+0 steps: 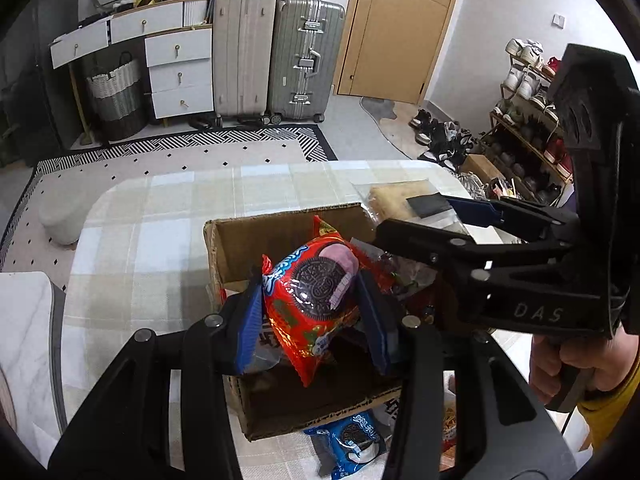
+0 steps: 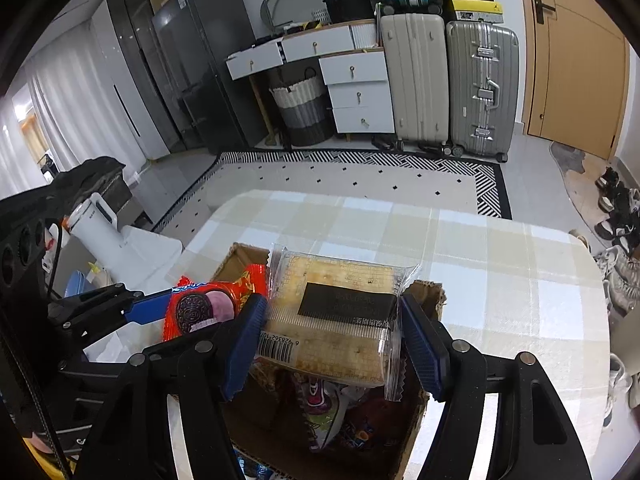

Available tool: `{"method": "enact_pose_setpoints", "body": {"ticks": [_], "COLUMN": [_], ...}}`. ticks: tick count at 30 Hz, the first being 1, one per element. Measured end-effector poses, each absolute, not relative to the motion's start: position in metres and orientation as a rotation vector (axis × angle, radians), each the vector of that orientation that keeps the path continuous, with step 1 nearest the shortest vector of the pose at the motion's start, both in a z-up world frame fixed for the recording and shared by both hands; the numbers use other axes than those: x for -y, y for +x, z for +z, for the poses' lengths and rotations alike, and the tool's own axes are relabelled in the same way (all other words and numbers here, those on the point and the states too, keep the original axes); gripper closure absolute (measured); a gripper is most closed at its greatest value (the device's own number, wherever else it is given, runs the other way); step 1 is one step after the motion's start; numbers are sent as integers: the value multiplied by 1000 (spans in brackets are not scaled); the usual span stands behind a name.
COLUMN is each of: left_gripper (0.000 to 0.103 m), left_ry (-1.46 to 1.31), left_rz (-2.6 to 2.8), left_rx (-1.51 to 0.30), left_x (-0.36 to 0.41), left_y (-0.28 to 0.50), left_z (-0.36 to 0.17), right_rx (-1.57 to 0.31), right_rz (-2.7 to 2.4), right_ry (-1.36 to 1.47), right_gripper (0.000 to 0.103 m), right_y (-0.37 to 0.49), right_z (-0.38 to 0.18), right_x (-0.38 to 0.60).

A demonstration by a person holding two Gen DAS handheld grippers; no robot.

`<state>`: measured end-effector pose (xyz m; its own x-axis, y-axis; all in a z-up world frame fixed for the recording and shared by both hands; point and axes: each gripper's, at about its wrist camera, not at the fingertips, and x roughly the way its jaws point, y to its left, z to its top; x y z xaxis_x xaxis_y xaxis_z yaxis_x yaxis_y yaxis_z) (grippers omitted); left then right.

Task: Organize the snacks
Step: 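Carry the Oreo pack and cracker pack over the SF box with both tools, then open both tools and drop the packs into the box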

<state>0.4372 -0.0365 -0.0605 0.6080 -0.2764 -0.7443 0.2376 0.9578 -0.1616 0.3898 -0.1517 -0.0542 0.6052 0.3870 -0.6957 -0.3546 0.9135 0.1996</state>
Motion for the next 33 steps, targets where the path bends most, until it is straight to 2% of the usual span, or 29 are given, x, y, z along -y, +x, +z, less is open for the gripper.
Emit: {"method": "enact_pose_setpoints", "body": {"ticks": [10,18,25,33], "left_gripper": [62,61,47,40], "left_ry": [-23,-10,-3,5], "left_rz": [-260,-256,-222,-202], "left_rx": [-904,-892,-888,-868], "left_x": [46,44,34,28], "left_y": [447,441,420,397], "left_z": [-81,-76,-66,-52], "right_rx": [-866,-874,-881,-855], "right_rz": [428,443,421,432], "right_ry": [24,75,75,83], "right_gripper": [34,34,29,28], "right_y": [393,389,387,371], "right_z": [-72,-70,-67,-52], "right_x": [146,151,152,152]}}
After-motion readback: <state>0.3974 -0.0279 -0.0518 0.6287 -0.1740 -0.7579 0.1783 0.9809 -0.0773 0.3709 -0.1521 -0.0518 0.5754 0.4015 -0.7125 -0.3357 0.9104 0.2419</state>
